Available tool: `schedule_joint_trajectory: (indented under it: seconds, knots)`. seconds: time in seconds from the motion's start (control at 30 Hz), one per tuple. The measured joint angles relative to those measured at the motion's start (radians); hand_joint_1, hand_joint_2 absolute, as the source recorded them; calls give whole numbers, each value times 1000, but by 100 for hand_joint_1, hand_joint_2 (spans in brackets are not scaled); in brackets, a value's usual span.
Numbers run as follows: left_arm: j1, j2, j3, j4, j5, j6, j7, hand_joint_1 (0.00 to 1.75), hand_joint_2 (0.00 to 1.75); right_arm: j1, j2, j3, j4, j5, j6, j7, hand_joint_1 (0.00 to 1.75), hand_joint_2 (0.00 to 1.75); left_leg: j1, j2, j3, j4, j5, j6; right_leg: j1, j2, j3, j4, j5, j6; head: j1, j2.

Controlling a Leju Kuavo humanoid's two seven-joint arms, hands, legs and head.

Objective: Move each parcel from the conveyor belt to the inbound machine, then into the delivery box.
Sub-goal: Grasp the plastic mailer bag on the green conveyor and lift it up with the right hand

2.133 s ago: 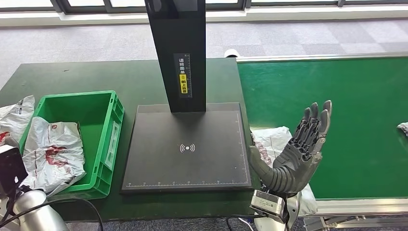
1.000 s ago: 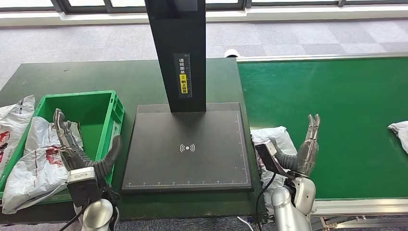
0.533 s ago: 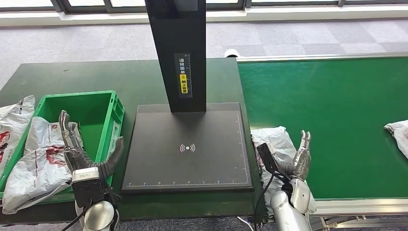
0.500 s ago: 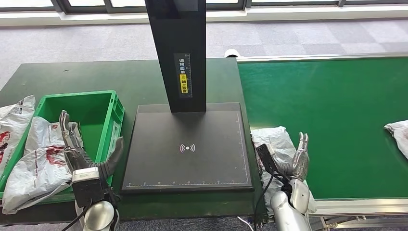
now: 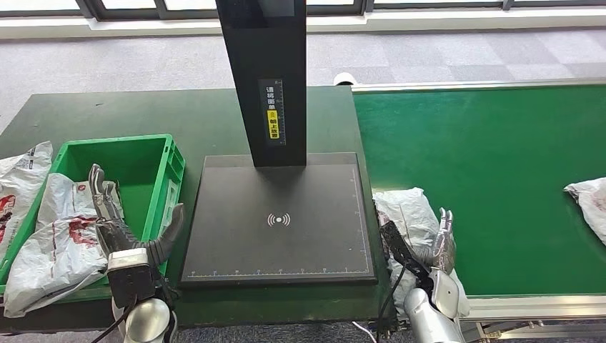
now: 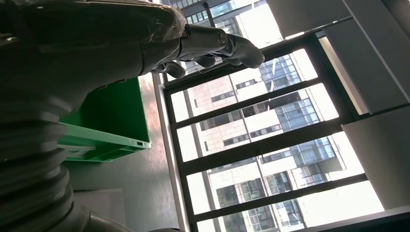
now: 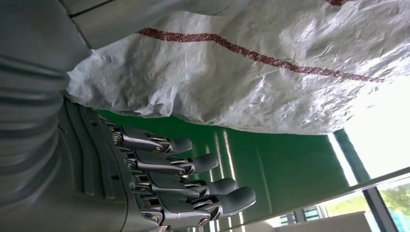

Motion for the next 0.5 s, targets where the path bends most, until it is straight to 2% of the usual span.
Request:
schedule_joint_trajectory:
  seconds: [0.23, 0.37, 0.5]
  knots:
    - [0, 0, 0, 3, 0, 0, 0, 0, 175, -11, -14, 0, 42, 6, 34, 50, 0, 175, 0, 0, 0, 0, 0, 0, 0, 0, 0, 0, 0, 0, 0, 0]
    - [0, 0, 0, 6, 1, 0, 1, 0, 175, -18, -22, 1, 64, 9, 65, 66, 175, 175, 0, 0, 0, 0, 0, 0, 0, 0, 0, 0, 0, 0, 0, 0]
    - [0, 0, 0, 7, 4, -10, 0, 0, 175, -20, -28, 5, 80, 10, 115, 81, 175, 175, 0, 0, 1, 0, 0, 0, 0, 0, 1, 0, 0, 0, 0, 0]
